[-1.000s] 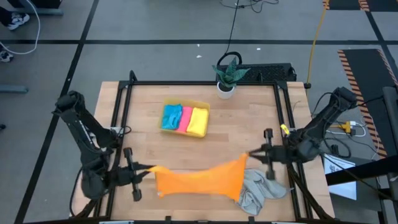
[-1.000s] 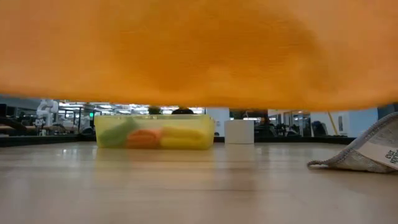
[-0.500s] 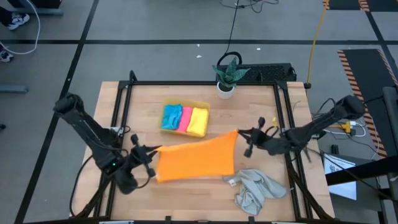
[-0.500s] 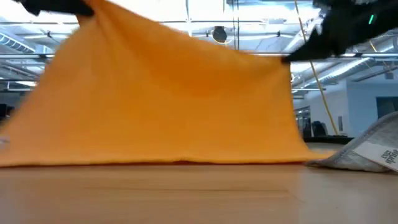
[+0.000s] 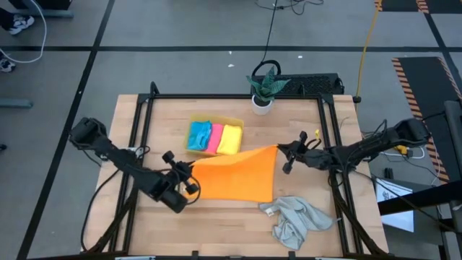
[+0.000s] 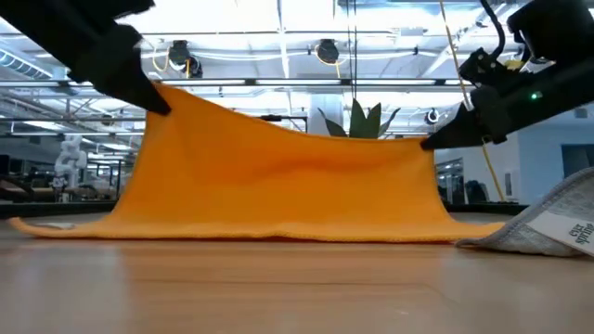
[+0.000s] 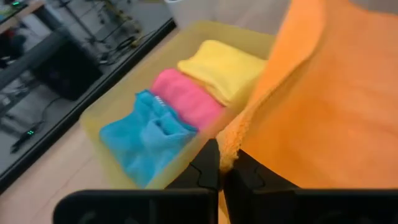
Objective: Fold microfiber towels
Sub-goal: Fold the orange microfiber cloth
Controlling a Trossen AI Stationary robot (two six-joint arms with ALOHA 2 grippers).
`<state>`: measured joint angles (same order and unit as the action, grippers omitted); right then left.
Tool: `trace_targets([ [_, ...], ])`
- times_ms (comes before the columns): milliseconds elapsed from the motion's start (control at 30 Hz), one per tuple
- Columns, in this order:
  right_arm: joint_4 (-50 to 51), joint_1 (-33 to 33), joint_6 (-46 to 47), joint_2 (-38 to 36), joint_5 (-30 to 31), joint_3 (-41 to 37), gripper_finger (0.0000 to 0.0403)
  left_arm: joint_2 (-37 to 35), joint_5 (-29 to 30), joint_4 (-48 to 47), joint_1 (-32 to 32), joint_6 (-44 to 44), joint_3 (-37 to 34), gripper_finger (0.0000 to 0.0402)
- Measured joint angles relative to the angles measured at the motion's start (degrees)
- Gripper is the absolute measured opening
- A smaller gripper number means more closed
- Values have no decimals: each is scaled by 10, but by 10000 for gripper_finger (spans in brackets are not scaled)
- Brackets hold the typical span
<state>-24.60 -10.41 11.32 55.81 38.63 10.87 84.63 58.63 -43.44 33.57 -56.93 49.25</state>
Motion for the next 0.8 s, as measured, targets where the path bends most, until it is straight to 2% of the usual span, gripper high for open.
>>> trace_targets([
  [133,1,21,-3,0,-3,0,0,11,1,-1,-46,5,0,15],
  [300,5,57,9,25,-74,0,0,35,-19,1,-102,34,0,4],
  [633,-55,126,-28,89,-73,0,0,91,-21,1,-195,47,0,23],
  [800,-60,142,-33,92,-85,0,9,93,-32,1,-211,65,0,28],
])
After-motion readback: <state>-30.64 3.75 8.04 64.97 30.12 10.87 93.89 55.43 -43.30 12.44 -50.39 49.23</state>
